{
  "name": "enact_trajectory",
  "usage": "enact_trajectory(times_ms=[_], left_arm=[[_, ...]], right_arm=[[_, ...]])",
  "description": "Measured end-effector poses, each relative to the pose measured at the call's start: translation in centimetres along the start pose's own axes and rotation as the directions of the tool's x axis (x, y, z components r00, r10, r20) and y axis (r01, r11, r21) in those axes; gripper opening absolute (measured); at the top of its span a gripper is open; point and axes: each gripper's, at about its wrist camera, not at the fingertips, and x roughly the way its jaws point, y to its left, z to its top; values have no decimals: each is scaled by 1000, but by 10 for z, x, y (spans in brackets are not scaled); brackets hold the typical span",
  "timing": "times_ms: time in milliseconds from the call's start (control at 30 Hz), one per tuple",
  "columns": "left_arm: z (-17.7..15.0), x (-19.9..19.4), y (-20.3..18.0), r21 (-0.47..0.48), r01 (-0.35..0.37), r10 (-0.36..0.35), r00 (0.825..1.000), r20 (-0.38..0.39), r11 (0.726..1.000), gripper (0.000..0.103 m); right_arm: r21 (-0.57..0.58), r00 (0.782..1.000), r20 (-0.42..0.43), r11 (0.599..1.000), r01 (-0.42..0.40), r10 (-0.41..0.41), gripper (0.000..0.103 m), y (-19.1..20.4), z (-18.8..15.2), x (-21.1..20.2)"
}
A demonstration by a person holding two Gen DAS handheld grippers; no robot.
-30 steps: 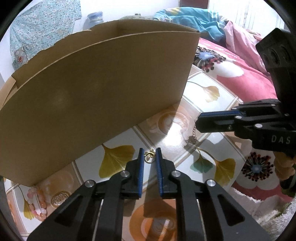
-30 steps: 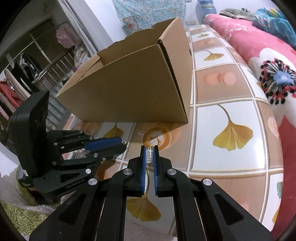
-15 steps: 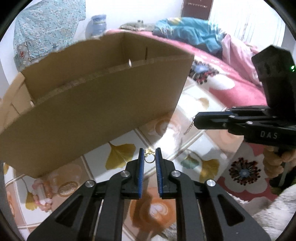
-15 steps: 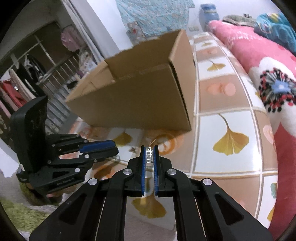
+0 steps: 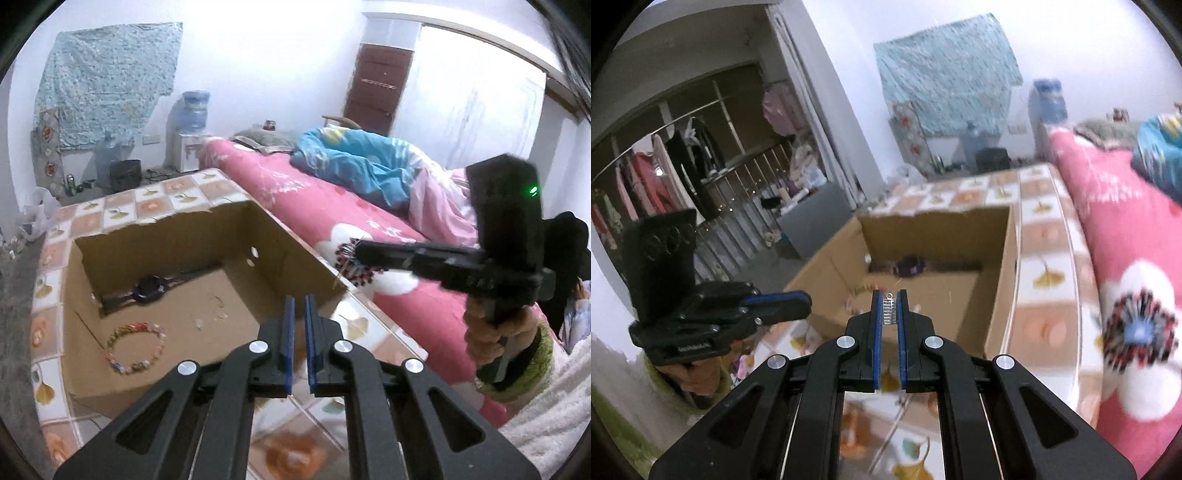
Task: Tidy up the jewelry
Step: 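Carry the gold ring with the left gripper while the right gripper carries the silver charm over the box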
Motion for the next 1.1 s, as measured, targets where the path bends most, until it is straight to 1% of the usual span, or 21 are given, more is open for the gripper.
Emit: enact_trajectory(times_ms=[67,133,200,267,333,400,433,500,567,700,833,967,1000,1100], left_arm=[[-3,1,6,-23,4,-5,1000,-11,1000,5],[-11,3,10,-54,15,-17,999,-36,998,5],[-20,7,15,-77,15,-20,997,-74,997,5],[-32,15,18,-84,-1,-9,992,-122,996,6],[-43,22,21,-93,-12,-3,987,-161,996,11],[-57,32,23,-108,-27,5,979,-203,994,19],[-62,35,23,-109,-34,10,976,-216,993,21],[-75,46,24,-98,-68,42,966,-254,993,26],[-85,54,23,-70,-107,83,956,-280,992,27],[-100,73,24,29,-181,181,926,-330,983,28],[-106,85,33,68,-220,230,905,-358,973,28],[-111,94,42,76,-218,230,894,-385,973,28],[-113,94,43,87,-215,232,897,-375,973,28],[-113,95,40,125,-209,241,898,-367,970,27]], right_arm=[[0,1000,17,1000,-16,16,6,-1,9,-2],[8,999,24,1000,-27,27,6,-3,9,-5],[23,999,23,999,-33,33,6,-7,7,-4],[38,999,17,999,-34,33,6,-9,4,-3],[55,999,5,998,-35,35,6,-11,-3,-1],[76,999,-10,996,-35,36,6,-13,-11,0],[89,999,-16,995,-38,39,6,-15,-15,0],[118,998,-32,992,-41,45,6,-17,-24,1],[141,998,-49,989,-40,47,6,-19,-34,3],[207,994,-87,977,-46,66,6,-23,-58,9],[242,992,-100,969,-47,73,6,-24,-67,9],[250,992,-98,967,-48,74,6,-25,-69,8],[250,992,-97,967,-49,75,6,-25,-69,7],[247,992,-97,968,-50,76,6,-25,-68,8]])
